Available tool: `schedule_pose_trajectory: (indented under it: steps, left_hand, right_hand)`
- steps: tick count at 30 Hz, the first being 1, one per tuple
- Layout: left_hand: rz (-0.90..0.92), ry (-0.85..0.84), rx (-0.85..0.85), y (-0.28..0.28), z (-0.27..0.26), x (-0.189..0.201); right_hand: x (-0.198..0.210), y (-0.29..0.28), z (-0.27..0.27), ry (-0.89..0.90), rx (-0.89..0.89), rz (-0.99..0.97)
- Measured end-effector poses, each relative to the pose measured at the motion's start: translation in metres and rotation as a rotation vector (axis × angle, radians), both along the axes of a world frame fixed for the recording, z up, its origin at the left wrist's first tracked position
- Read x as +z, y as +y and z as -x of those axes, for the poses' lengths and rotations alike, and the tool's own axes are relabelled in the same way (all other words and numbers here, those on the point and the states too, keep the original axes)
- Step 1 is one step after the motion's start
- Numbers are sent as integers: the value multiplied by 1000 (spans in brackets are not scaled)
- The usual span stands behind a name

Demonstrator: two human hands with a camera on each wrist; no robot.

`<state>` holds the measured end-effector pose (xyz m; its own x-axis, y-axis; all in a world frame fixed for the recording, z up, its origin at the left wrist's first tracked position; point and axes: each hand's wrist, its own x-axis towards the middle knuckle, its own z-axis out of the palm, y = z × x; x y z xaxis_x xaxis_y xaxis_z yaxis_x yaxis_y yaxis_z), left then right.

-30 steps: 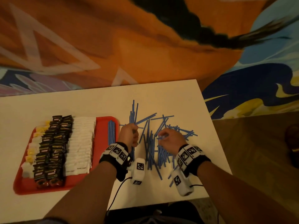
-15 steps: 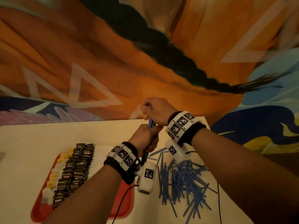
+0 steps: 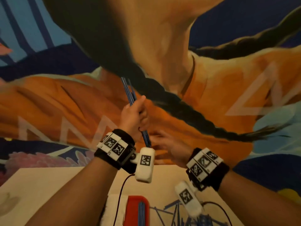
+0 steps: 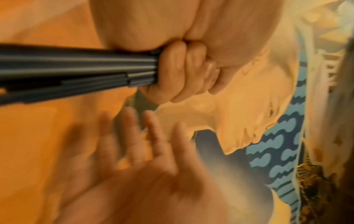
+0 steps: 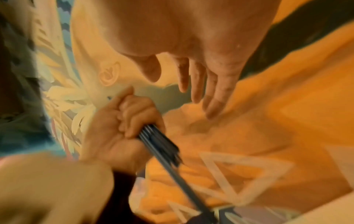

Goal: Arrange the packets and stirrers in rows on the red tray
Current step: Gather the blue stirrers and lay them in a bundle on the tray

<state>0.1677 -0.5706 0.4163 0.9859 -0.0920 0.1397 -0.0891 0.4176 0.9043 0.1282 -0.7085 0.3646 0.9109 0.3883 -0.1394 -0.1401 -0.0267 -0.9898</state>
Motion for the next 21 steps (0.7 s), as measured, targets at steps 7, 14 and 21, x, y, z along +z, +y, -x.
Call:
schedule_pose_trajectory:
  steps: [7,14,21]
  left_hand:
    - [96,1,-69,0,7,41]
    - [246,62,-151,14,16,60]
    - [324,18,-242,24,28,61]
  right_hand:
    - [45,35,7,-121,35,91]
    - [70,32,17,-131,-2,171]
    - [75,28,28,-75,64,42]
